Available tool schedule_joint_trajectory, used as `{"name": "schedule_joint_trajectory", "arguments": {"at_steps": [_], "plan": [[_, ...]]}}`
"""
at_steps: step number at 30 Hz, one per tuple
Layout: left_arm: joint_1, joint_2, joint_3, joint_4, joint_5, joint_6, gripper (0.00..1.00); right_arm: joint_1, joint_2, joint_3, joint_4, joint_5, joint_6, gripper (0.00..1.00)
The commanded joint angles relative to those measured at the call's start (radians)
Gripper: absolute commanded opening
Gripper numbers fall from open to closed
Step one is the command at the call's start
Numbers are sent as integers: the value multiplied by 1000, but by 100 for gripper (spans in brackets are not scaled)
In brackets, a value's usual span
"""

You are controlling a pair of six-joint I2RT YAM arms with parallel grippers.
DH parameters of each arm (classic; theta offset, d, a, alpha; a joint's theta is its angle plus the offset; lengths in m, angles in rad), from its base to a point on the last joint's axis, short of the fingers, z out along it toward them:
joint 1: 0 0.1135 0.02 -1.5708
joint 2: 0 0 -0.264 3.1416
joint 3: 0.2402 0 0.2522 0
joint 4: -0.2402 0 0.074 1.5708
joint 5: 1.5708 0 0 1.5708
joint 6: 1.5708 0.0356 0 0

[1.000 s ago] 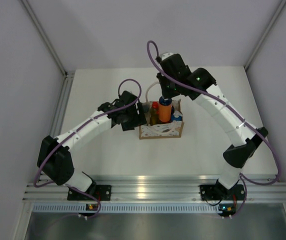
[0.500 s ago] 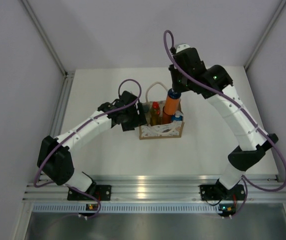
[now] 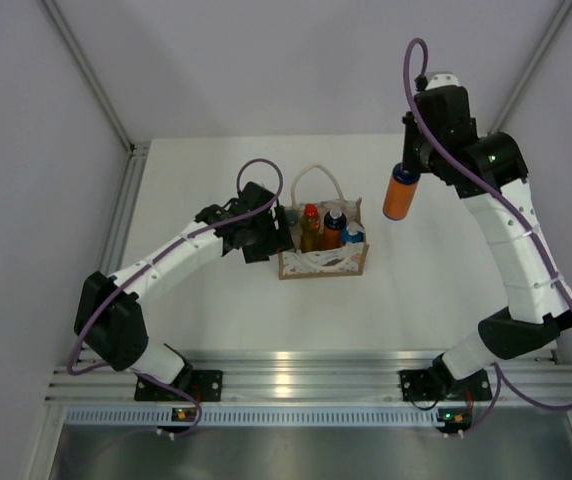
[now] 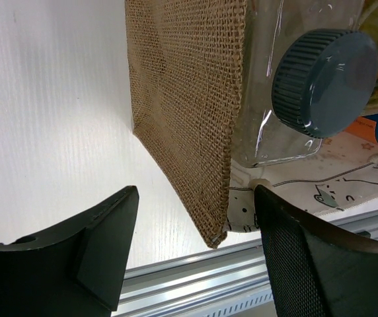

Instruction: Take the personal care products out of the canvas bag

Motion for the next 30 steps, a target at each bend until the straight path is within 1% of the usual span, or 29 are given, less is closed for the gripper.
{"name": "schedule_joint_trajectory", "arguments": {"at_steps": [1, 2, 3, 4, 5, 6, 9, 12, 14, 15, 18, 26, 27, 28, 30], "plan": [[-4, -15, 14, 3, 31, 1, 76, -58, -91, -123, 111, 54, 1, 0], [-4, -17, 14, 4, 32, -1, 76, -75, -108, -169, 181, 51, 1, 0], [-4, -15, 14, 4, 32, -1, 76, -90, -125, -267, 228, 47, 1, 0], [-4, -17, 14, 4, 32, -1, 76, -122, -159, -318, 274, 39, 0, 0], [-4, -15, 14, 3, 37, -1, 76, -142, -173, -363, 365, 26, 1, 0], [-4, -15, 14, 3, 39, 1, 76, -182, -182, -447, 407, 0, 1, 0], [-4, -12, 15, 1, 51, 8, 75, -230, -188, -573, 545, -33, -3, 0], [-5, -15, 17, 0, 52, 13, 75, -259, -158, -662, 654, -48, -25, 0], [-5, -18, 19, -7, 54, 18, 75, -276, -142, -711, 703, -62, -42, 0], [-5, -17, 19, -10, 57, 19, 75, -290, -126, -722, 745, -62, -43, 0], [-4, -17, 20, -14, 65, 24, 75, -325, -89, -750, 797, -85, -34, 0], [-5, -31, 15, -25, 69, 38, 76, -360, 17, -745, 810, -136, -34, 1], [-5, -31, 15, -26, 69, 38, 76, -362, 29, -748, 810, -136, -37, 4], [-5, -31, 15, -28, 72, 38, 76, -363, 33, -751, 810, -134, -42, 15], [-4, -29, 15, -28, 77, 39, 75, -363, 30, -768, 808, -133, -43, 26]]}}
